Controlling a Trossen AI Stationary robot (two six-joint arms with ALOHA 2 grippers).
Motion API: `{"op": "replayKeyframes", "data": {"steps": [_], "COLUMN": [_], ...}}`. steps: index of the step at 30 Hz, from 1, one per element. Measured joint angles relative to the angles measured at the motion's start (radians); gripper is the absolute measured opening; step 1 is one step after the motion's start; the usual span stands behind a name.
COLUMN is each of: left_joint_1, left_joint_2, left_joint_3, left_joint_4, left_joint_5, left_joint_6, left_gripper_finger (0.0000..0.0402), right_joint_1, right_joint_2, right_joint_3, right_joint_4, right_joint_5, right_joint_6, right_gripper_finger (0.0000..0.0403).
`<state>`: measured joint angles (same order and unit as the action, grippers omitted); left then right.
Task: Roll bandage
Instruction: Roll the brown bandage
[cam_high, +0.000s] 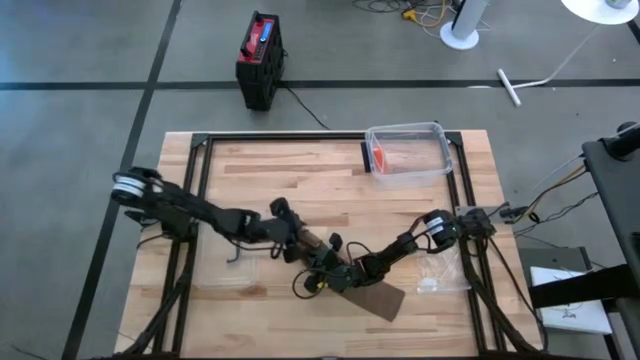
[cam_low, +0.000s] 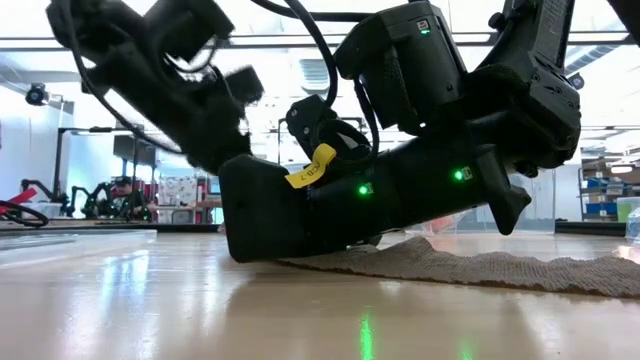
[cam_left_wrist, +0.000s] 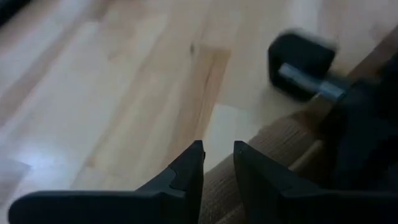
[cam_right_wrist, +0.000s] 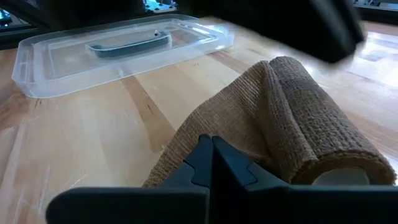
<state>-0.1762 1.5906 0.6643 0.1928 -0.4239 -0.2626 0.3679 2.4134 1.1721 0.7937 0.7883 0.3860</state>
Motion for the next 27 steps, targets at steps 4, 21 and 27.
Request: {"op": "replayKeyframes", "data": {"steps": [4,21,27], "left_joint_1": [0.003,0.007,0.007], "left_joint_2": [0.101,0.052,-0.010], "left_joint_3": [0.024,-0.006,-0.023], "left_joint_4": [0.019,-0.193,-0.289], "left_joint_5": [-0.017,-0.256,-0.322], "left_joint_6": [-0.009,-0.189,-0.313], "left_gripper_finger": [0.0073,0.0061,0.0064], "right_joint_1": [0.002,0.011,0.004], "right_joint_2": [-0.010,-0.144,-0.160], "right_joint_3": [0.000,-0.007,-0.007], "right_joint_4": [-0.006,-0.257,-0.257], "right_joint_5": [-0.007,-0.067,-0.087], "right_joint_6": [-0.014,0.117,0.119], "right_gripper_finger": [0.0000,0.0000,0.0000]}}
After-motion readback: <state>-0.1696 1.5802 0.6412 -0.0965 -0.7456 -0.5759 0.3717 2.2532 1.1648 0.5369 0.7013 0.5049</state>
